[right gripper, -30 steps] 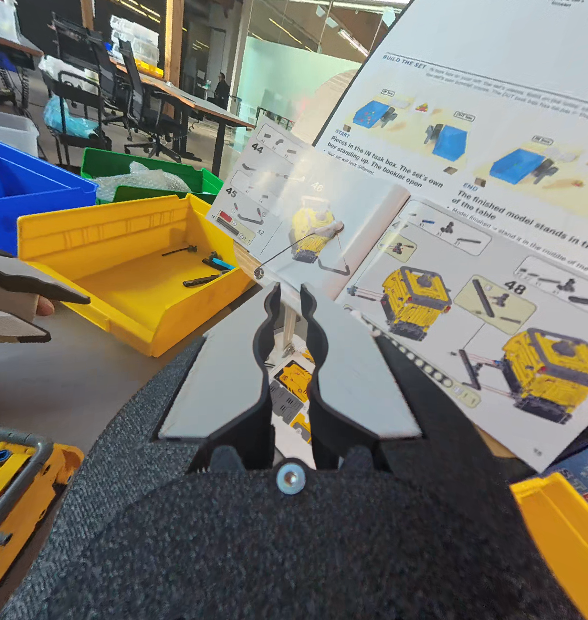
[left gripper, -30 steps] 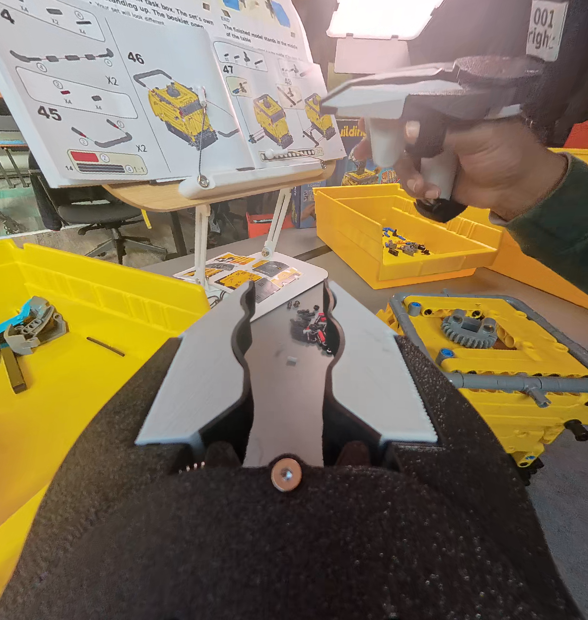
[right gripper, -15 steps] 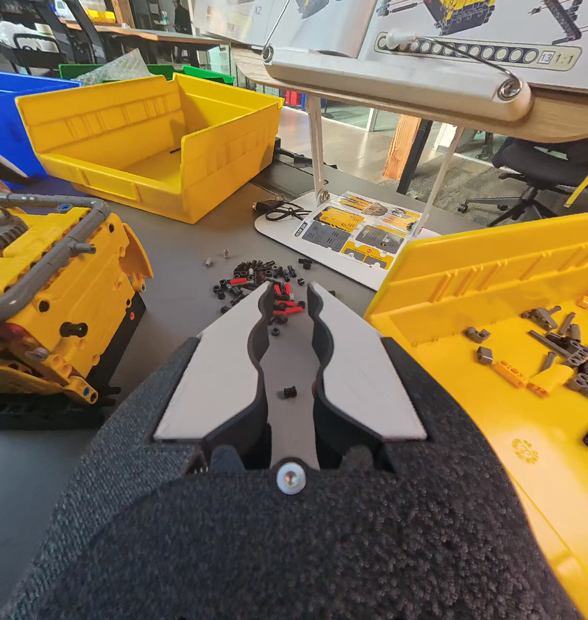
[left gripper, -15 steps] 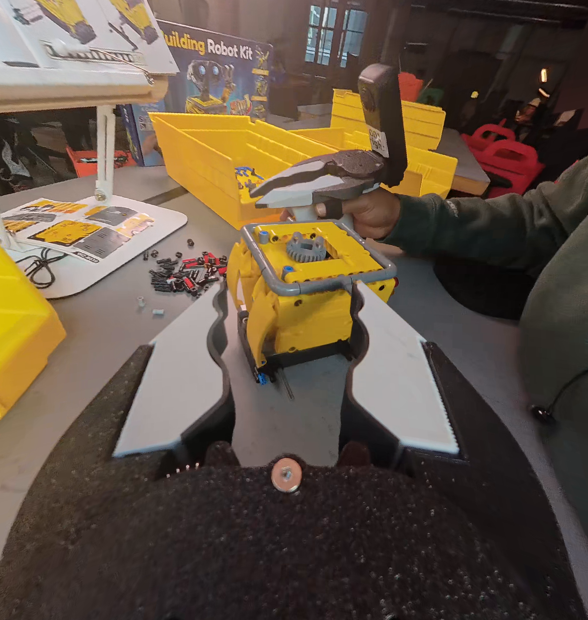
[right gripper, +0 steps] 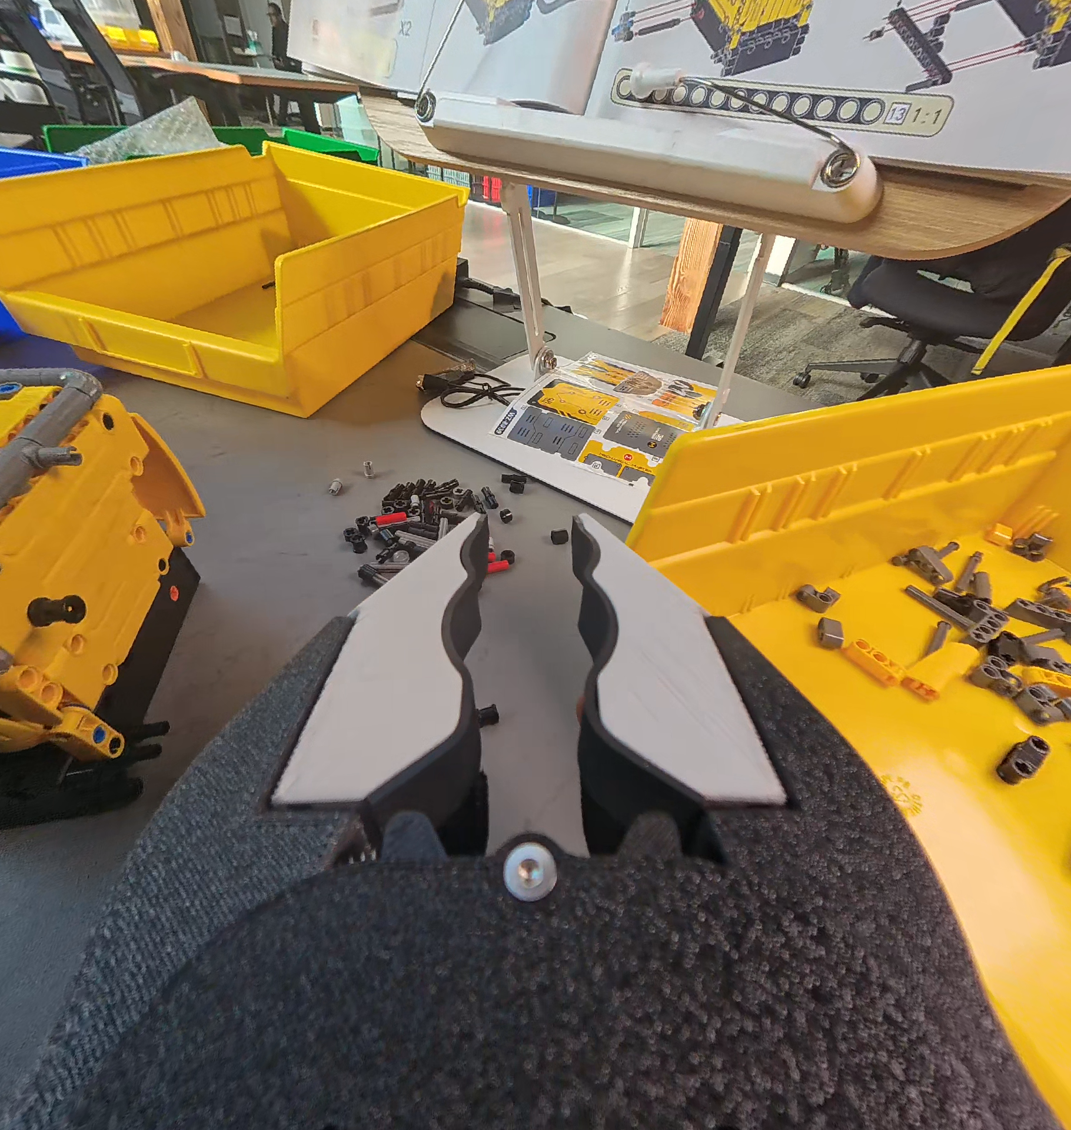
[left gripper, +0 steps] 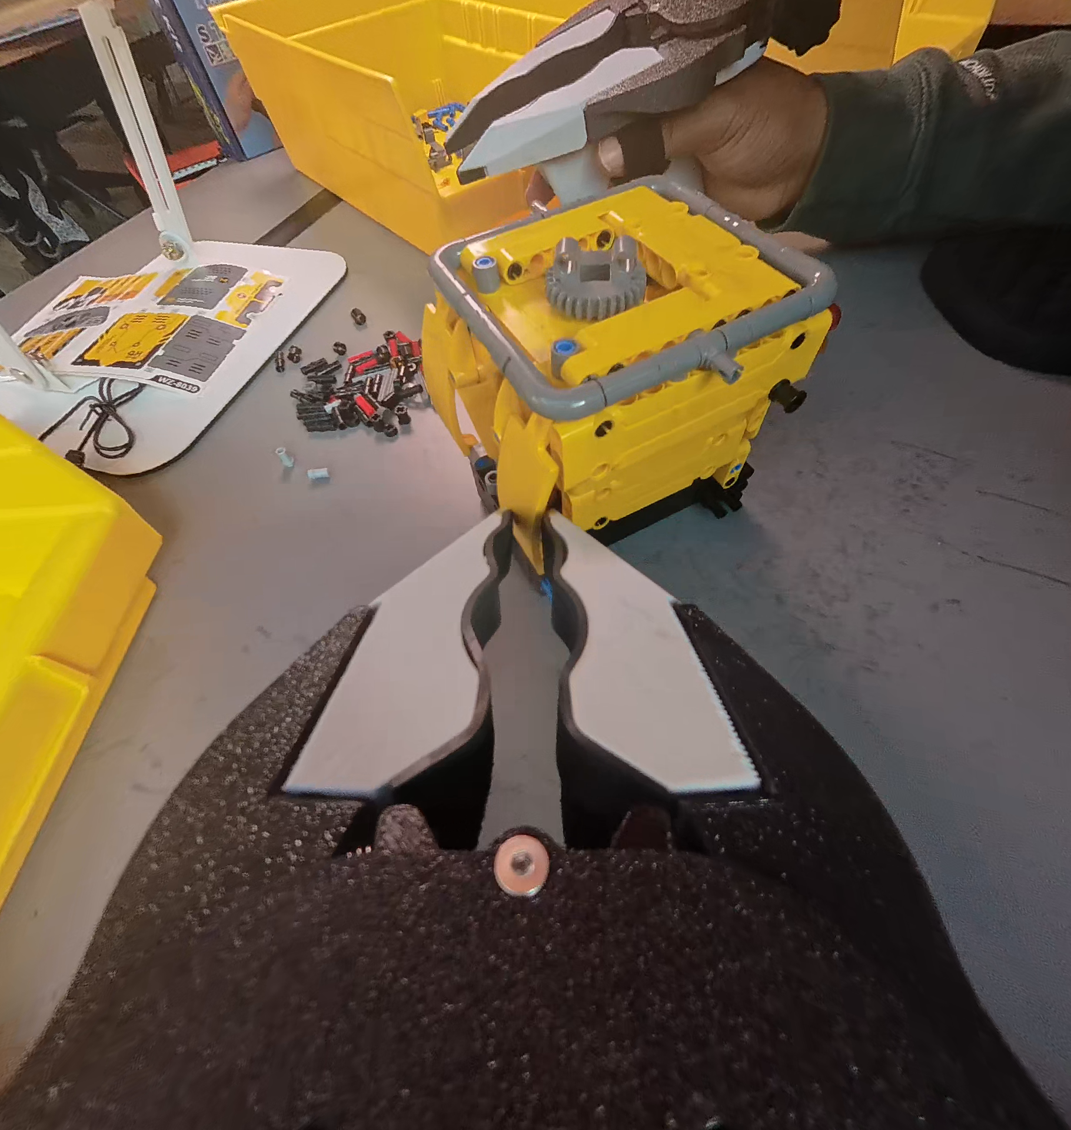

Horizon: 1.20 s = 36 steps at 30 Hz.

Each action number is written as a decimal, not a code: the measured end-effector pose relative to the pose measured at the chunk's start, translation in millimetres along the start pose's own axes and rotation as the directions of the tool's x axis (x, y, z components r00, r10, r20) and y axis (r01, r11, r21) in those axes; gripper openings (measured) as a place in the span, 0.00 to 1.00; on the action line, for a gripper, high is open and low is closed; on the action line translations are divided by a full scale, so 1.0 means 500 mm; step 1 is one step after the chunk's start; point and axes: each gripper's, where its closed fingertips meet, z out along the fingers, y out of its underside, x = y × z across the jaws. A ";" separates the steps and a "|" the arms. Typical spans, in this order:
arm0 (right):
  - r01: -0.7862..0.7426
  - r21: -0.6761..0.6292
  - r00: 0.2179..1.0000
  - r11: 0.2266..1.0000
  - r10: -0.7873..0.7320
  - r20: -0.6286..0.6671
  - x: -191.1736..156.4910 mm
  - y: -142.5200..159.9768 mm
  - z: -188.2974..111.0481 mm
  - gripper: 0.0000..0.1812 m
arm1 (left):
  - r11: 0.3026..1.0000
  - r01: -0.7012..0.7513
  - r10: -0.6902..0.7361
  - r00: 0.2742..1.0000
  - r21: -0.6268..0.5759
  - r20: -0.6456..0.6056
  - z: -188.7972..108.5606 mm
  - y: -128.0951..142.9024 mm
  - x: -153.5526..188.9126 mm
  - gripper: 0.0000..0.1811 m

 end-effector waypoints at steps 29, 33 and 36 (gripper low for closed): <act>0.340 -0.453 0.896 0.824 -0.139 0.422 -0.185 0.113 0.152 0.06 | 0.996 0.086 -0.084 0.959 0.005 0.270 -0.089 0.026 -0.136 0.11; 0.367 -0.442 0.884 0.819 -0.159 0.440 -0.193 0.112 0.152 0.03 | 0.995 0.087 -0.098 0.948 0.048 0.304 -0.104 0.013 -0.148 0.11; 0.407 -0.399 0.851 0.822 -0.181 0.493 -0.209 0.098 0.119 0.03 | 0.994 0.077 -0.100 0.933 0.079 0.346 -0.115 0.002 -0.160 0.11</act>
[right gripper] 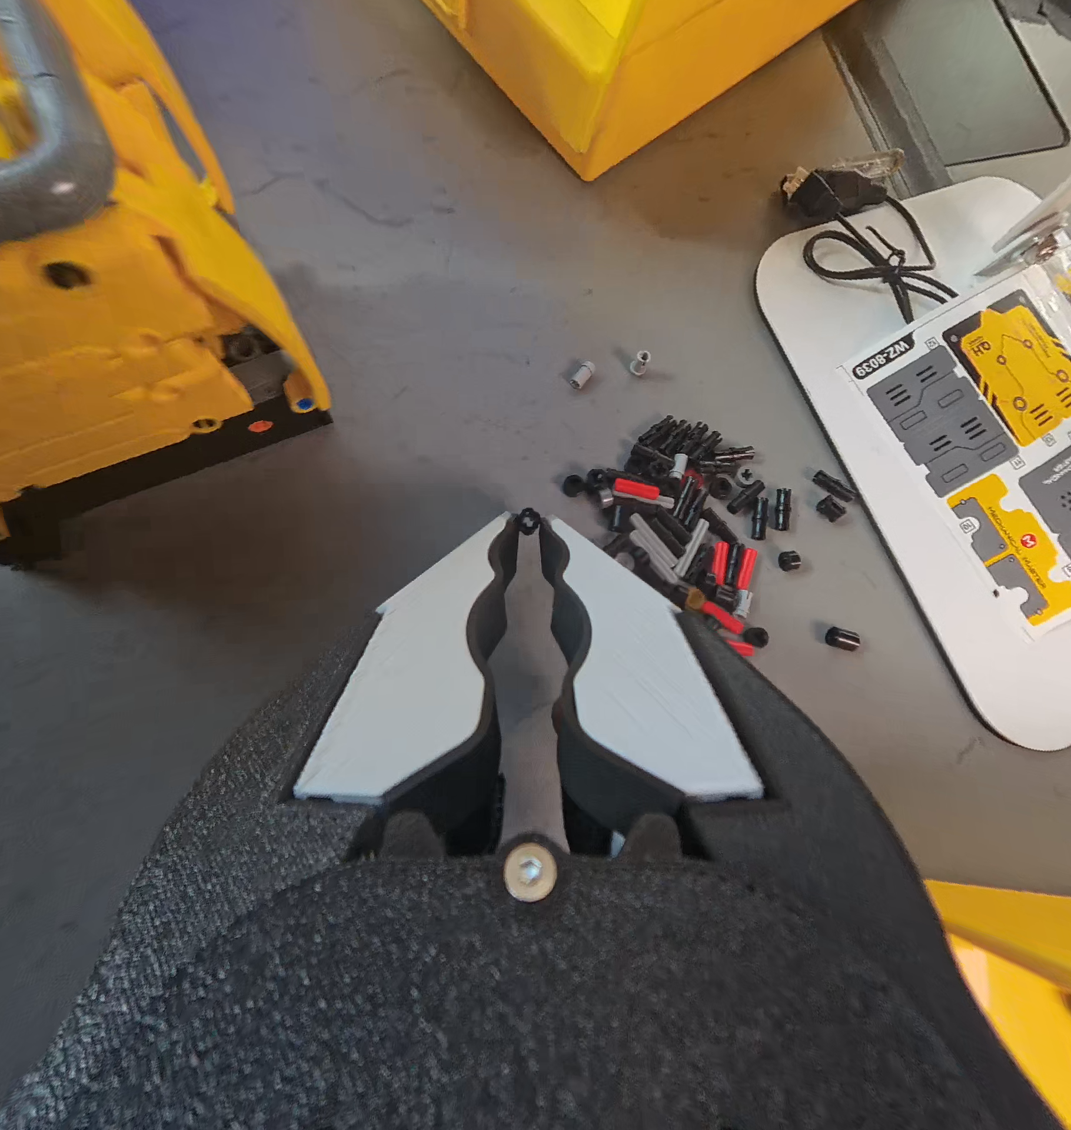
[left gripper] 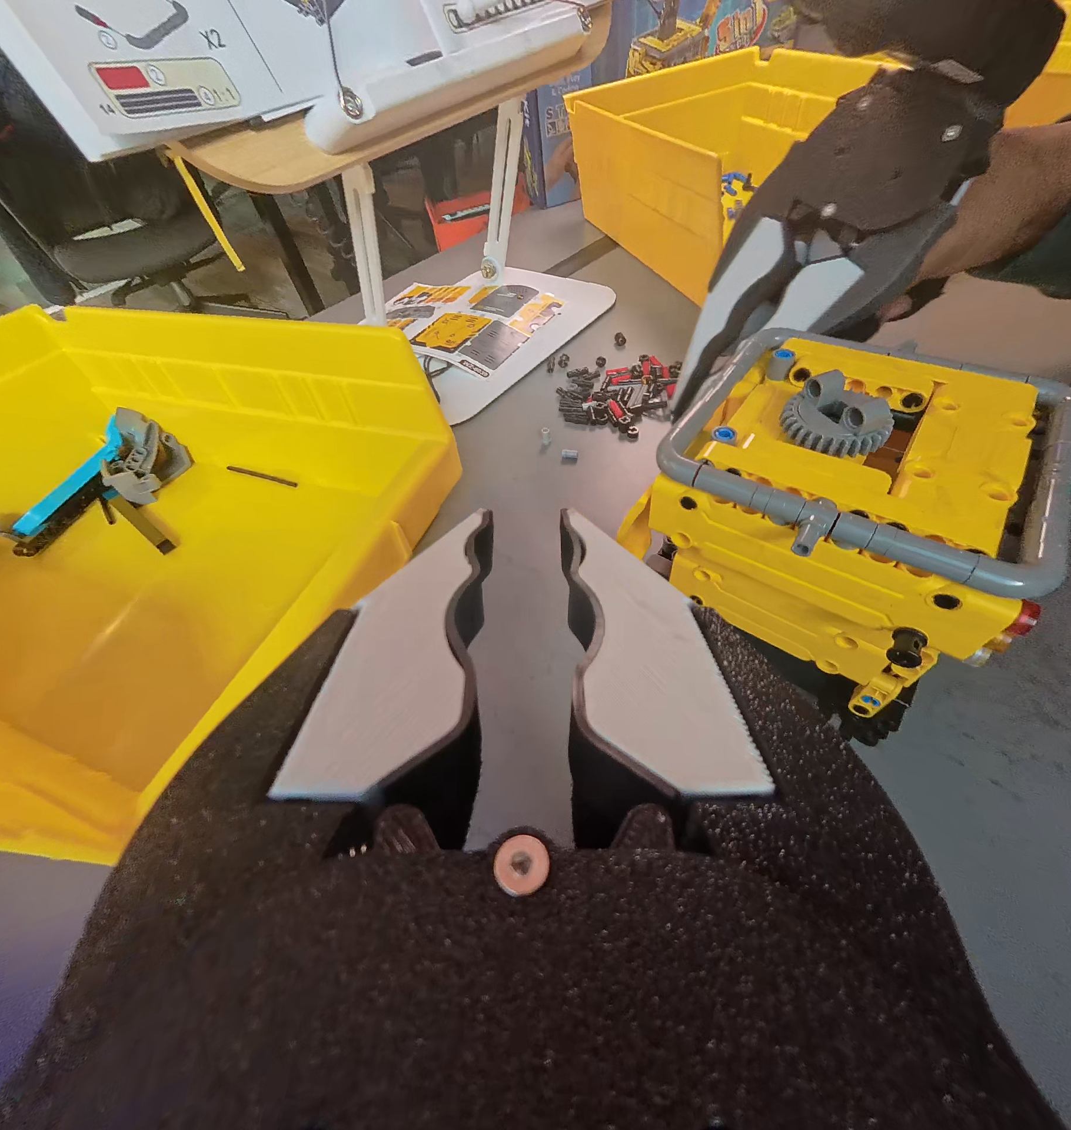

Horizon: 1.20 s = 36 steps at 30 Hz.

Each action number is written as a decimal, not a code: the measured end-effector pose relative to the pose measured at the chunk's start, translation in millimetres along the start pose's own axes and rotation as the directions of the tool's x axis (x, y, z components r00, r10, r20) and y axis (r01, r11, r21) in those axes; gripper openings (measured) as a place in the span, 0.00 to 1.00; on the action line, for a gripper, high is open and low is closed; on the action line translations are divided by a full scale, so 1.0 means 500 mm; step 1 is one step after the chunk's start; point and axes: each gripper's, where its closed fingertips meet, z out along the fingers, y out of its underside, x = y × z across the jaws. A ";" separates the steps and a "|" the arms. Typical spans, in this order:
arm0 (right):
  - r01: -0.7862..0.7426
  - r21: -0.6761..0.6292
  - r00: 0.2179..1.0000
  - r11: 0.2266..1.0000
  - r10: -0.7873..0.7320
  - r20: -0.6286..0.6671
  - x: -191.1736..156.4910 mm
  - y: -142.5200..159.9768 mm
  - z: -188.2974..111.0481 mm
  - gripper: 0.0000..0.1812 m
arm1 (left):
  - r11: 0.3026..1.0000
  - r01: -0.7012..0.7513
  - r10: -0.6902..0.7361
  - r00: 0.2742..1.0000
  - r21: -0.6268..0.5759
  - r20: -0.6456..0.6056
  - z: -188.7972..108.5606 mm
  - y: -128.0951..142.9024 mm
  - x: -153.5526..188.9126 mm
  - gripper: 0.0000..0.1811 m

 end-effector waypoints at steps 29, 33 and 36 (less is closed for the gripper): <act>0.221 -0.093 0.973 0.971 -0.213 0.089 0.047 -0.023 0.029 0.04 | 0.998 0.047 -0.049 0.998 0.040 0.044 0.016 -0.016 0.005 0.14; 0.241 -0.117 0.968 0.963 -0.230 0.102 0.051 -0.017 0.036 0.04 | 0.998 0.050 -0.052 0.998 0.045 0.041 0.015 -0.018 0.006 0.14; 0.256 -0.126 0.964 0.958 -0.243 0.112 0.050 -0.015 0.037 0.04 | 0.997 0.053 -0.056 0.998 0.051 0.042 0.013 -0.021 0.005 0.14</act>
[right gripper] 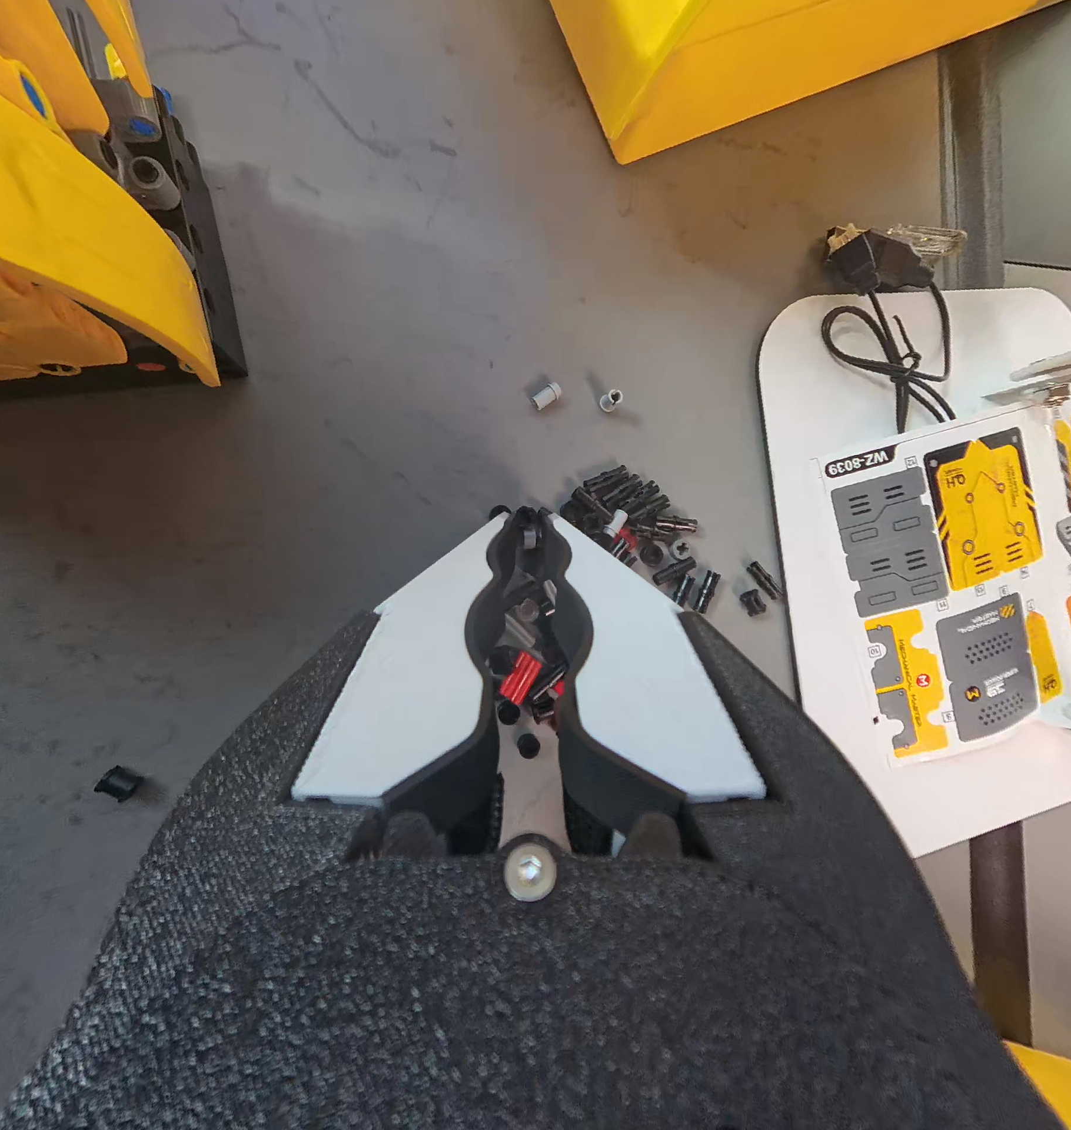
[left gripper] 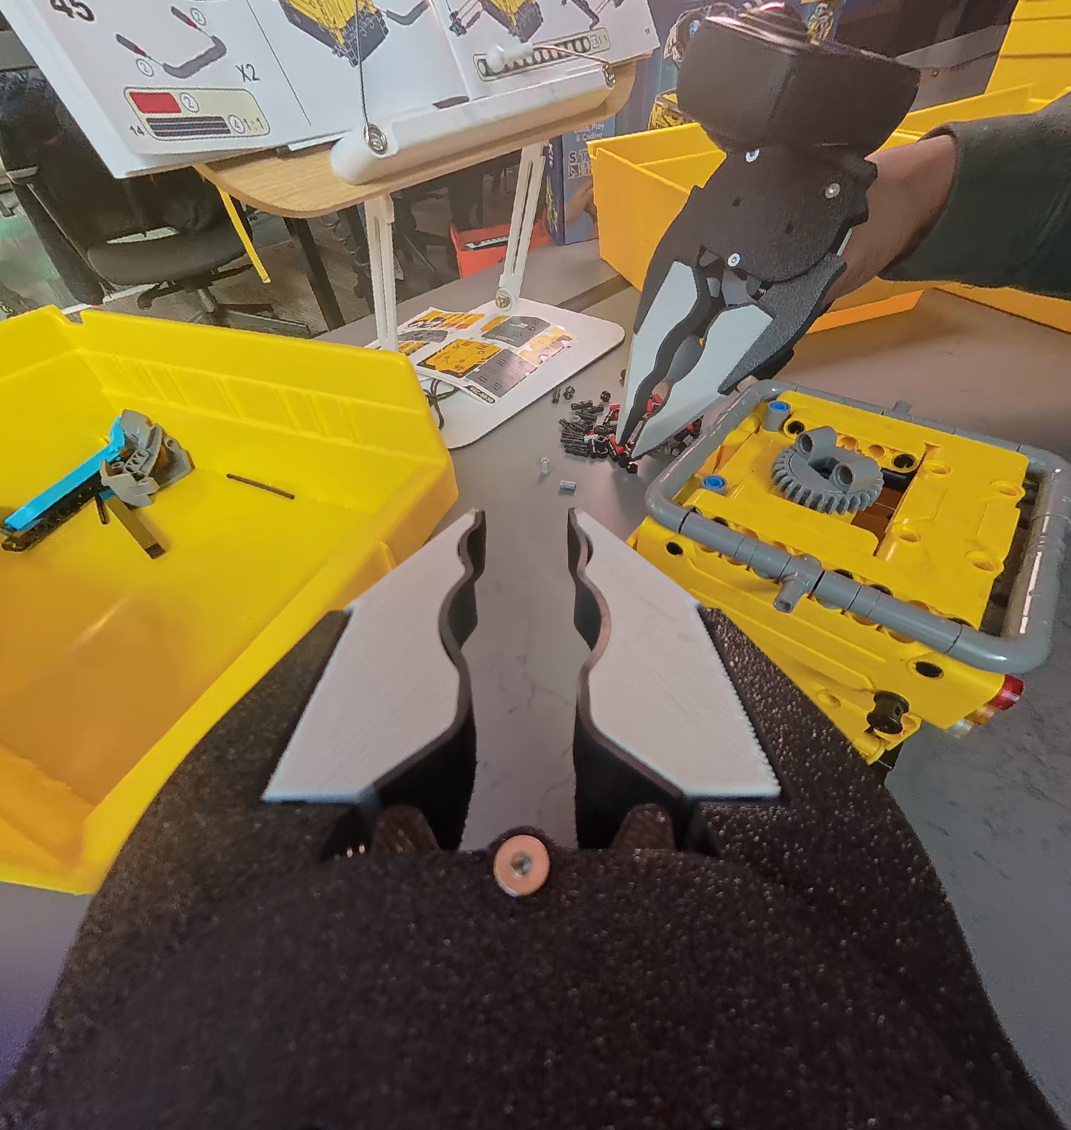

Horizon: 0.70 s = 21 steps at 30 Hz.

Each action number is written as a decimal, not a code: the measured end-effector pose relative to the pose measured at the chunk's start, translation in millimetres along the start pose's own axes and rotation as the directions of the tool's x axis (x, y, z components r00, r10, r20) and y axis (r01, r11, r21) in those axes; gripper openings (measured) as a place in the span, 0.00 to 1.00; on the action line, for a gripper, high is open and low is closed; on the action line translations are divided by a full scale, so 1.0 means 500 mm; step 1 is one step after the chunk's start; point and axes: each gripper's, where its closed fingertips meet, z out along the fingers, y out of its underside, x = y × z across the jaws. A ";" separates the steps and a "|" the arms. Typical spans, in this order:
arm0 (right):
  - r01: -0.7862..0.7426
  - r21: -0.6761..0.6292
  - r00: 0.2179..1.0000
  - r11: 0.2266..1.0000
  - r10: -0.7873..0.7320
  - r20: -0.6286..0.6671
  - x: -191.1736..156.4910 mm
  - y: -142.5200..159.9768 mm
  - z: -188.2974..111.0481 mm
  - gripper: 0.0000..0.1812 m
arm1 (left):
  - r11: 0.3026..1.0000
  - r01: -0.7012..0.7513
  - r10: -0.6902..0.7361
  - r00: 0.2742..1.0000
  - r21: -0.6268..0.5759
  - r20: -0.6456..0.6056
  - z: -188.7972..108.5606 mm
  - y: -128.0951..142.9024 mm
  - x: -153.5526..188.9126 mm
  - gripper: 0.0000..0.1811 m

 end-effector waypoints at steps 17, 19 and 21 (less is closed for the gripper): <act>0.037 0.001 0.999 0.999 -0.037 0.015 0.000 -0.002 0.005 0.02 | 1.000 0.003 -0.003 1.000 -0.002 -0.001 0.001 0.001 0.000 0.14; 0.049 -0.002 0.999 0.999 -0.049 0.016 -0.001 -0.002 0.005 0.02 | 1.000 0.003 -0.003 1.000 -0.002 -0.001 0.001 0.001 0.000 0.14; 0.064 -0.007 0.998 0.998 -0.064 0.027 -0.005 -0.002 0.004 0.03 | 1.000 0.002 -0.002 1.000 -0.002 0.000 0.000 0.000 0.000 0.14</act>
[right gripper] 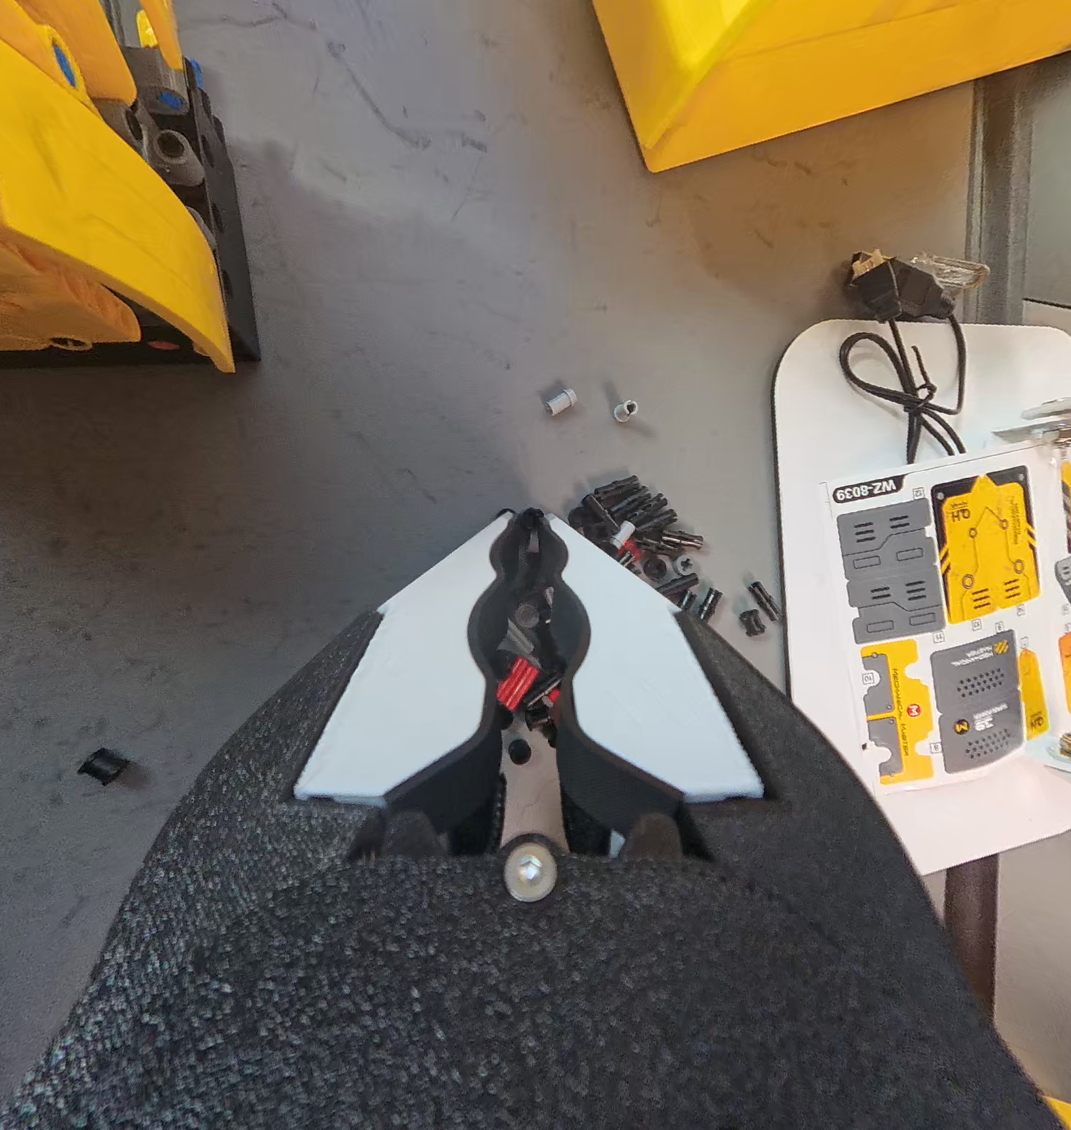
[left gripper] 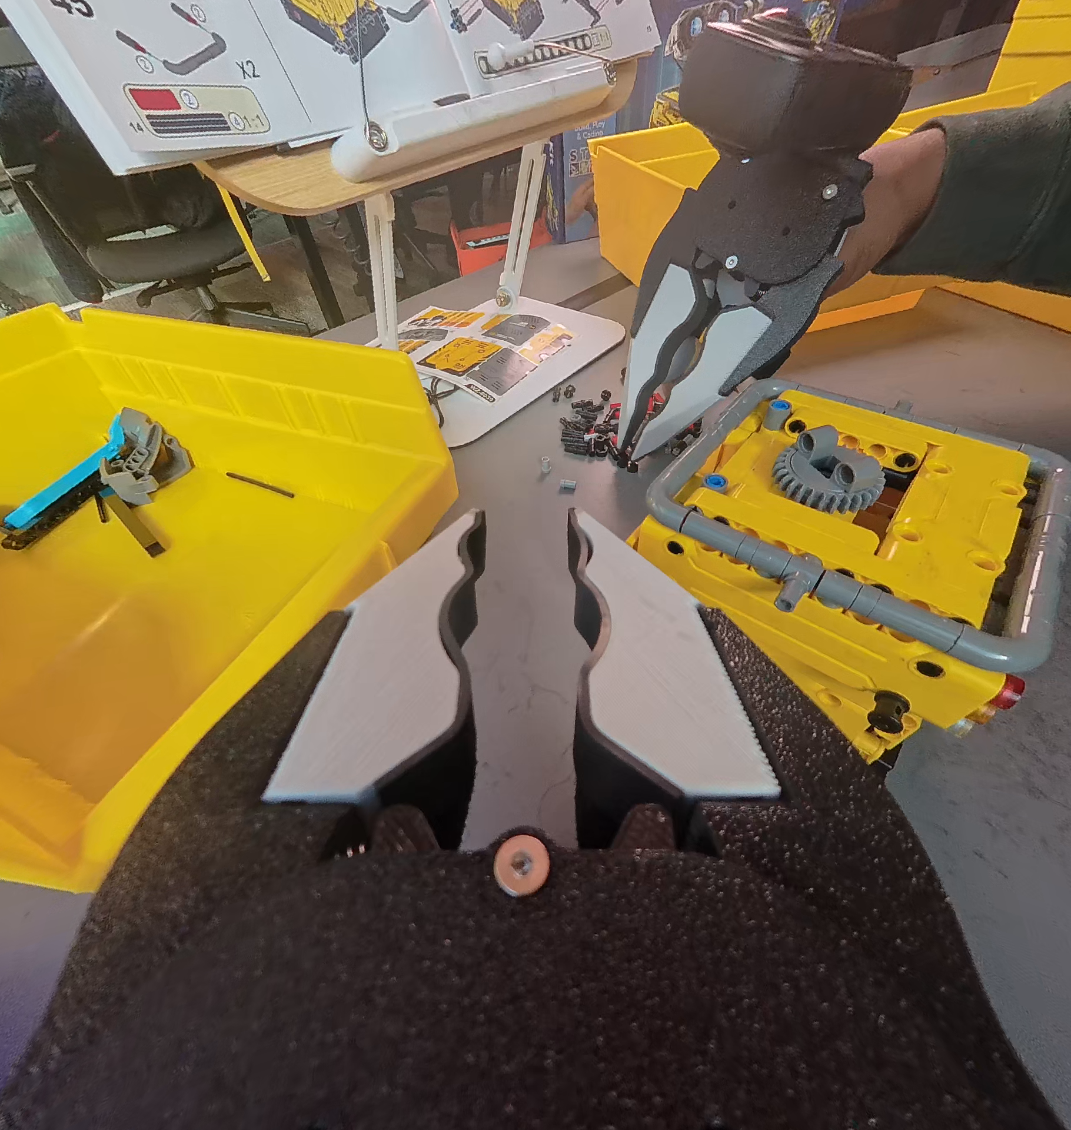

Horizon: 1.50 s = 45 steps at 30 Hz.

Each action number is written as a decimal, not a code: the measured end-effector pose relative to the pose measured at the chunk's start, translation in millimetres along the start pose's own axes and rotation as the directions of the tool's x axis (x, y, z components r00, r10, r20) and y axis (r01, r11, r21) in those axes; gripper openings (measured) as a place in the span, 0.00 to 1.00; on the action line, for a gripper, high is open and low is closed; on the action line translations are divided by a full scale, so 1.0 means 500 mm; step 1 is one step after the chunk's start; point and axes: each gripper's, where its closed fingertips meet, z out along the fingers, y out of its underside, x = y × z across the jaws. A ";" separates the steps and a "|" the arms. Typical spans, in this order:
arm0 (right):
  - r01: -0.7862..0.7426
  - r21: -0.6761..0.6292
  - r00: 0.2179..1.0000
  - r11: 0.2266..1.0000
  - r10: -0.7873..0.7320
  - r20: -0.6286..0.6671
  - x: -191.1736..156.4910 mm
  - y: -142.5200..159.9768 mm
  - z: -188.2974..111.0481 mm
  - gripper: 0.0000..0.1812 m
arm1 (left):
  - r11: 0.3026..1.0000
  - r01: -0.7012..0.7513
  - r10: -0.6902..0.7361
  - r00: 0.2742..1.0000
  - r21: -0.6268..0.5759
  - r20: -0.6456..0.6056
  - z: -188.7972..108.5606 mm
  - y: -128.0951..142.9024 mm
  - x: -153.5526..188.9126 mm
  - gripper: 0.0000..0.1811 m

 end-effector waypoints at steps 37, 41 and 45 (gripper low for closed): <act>-0.061 0.049 0.998 0.997 0.062 -0.023 -0.083 0.044 -0.085 0.02 | 1.000 -0.011 0.011 1.000 -0.023 -0.001 0.007 0.012 0.004 0.14; -0.132 0.008 0.990 0.991 0.132 -0.056 -0.076 0.079 -0.087 0.09 | 1.000 -0.017 0.017 1.000 -0.024 -0.004 0.007 0.011 0.006 0.14; -0.196 0.015 0.977 0.981 0.196 -0.082 -0.070 0.095 -0.089 0.09 | 1.000 -0.016 0.015 1.000 -0.021 -0.003 0.006 0.010 0.006 0.14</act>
